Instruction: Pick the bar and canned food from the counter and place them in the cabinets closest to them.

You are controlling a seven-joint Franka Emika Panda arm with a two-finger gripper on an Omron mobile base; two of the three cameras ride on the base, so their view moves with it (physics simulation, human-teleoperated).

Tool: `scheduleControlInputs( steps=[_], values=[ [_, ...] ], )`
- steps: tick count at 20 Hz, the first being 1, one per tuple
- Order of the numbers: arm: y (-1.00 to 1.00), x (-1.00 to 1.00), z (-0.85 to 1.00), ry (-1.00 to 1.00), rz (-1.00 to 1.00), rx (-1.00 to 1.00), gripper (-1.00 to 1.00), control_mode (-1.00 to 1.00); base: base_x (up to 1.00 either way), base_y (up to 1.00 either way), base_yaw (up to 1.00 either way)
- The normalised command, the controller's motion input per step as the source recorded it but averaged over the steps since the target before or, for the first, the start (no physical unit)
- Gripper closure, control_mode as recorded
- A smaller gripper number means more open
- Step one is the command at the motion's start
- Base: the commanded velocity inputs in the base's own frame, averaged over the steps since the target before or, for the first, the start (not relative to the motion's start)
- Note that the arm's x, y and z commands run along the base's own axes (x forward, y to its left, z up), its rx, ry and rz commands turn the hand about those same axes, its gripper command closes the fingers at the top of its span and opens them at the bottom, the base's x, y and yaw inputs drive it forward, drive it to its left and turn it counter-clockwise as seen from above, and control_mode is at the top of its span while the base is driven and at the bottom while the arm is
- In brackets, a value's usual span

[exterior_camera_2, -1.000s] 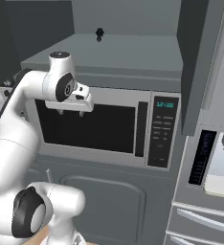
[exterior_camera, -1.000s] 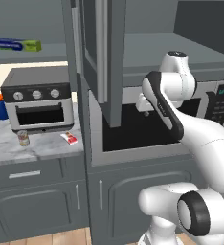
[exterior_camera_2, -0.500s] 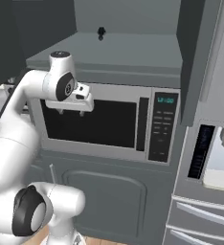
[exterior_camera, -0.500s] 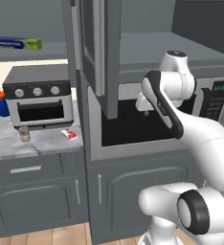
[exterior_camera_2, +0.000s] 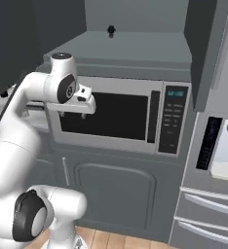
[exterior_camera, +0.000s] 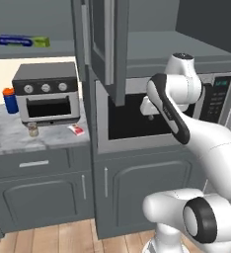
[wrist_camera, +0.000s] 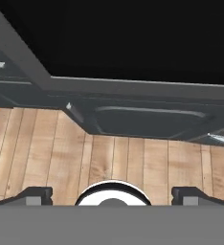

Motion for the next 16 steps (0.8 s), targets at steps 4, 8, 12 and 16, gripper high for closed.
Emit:
scheduleControlInputs(
  steps=[4,8,12,16],
  values=[
    [0.0,0.0,0.0,0.0,0.0,0.0,-1.0,1.0,-0.74,0.6,0.0],
    [0.0,0.0,0.0,0.0,0.0,0.0,-1.0,1.0,-0.8,0.62,0.0],
    [0.0,0.0,0.0,0.0,0.0,0.0,-1.0,1.0,-0.63,0.67,0.0],
    [0.0,0.0,0.0,0.0,0.0,0.0,-1.0,1.0,-0.16,0.7,0.0]
  ],
)
